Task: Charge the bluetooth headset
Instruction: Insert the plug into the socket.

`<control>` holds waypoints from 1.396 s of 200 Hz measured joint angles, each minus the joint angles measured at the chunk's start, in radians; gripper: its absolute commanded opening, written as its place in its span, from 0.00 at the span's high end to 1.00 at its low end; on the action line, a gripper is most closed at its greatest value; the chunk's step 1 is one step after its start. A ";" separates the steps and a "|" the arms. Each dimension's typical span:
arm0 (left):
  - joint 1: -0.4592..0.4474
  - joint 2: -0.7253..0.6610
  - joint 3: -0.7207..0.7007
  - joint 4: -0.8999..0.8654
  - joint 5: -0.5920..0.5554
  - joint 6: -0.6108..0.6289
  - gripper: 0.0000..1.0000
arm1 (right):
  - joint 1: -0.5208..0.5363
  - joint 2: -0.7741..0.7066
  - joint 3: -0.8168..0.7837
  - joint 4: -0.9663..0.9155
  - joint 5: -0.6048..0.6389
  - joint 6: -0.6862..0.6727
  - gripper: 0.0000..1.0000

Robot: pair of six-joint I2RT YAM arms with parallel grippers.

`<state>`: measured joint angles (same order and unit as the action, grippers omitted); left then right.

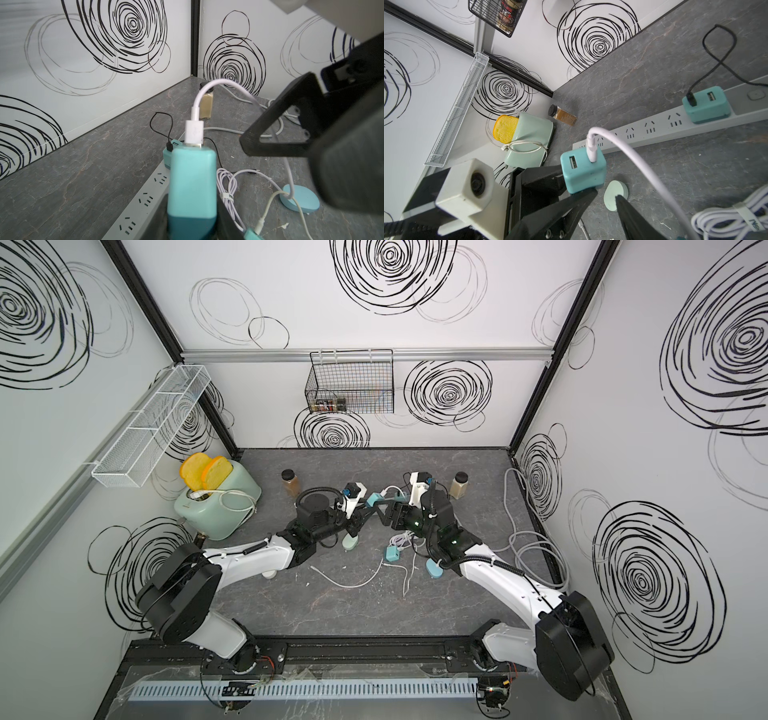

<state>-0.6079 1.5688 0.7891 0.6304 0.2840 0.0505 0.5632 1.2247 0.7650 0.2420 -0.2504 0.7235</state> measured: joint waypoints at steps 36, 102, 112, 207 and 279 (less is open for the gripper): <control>0.000 0.000 0.000 0.002 0.023 -0.020 0.91 | -0.045 0.026 0.000 0.030 -0.042 0.026 0.34; -0.001 0.000 0.000 0.010 0.081 -0.045 0.92 | -0.067 0.074 0.011 0.067 -0.128 0.029 0.34; -0.002 0.000 0.000 0.013 0.090 -0.046 0.92 | -0.067 0.080 0.013 0.069 -0.138 0.029 0.34; -0.019 0.000 0.000 0.024 0.124 -0.046 0.80 | -0.070 0.105 0.019 0.083 -0.161 0.031 0.58; -0.004 -0.079 -0.087 0.051 -0.006 -0.139 0.25 | -0.038 0.170 0.046 0.100 -0.091 -0.063 0.69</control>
<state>-0.6121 1.4895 0.7021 0.6819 0.2775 -0.0887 0.5251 1.3949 0.8108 0.3424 -0.3416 0.6605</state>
